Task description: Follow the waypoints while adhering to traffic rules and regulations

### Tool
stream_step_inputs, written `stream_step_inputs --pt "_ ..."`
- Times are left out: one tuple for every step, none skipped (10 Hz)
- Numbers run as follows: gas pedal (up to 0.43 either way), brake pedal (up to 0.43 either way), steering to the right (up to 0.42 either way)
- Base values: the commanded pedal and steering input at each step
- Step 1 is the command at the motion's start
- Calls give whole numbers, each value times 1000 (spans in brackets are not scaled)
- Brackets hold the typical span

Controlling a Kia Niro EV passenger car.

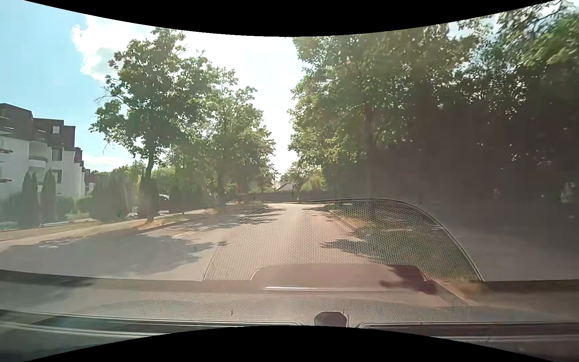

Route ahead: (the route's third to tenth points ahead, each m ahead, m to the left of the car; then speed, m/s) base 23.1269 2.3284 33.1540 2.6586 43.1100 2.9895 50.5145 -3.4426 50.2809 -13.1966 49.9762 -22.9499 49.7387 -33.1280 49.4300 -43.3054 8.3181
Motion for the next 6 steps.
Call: stream_step_inputs --pt "67 6 -1" --pt "59 6 -1" --pt "59 6 -1" --pt "47 6 -1" --pt "47 6 -2" --pt "28 6 -2"
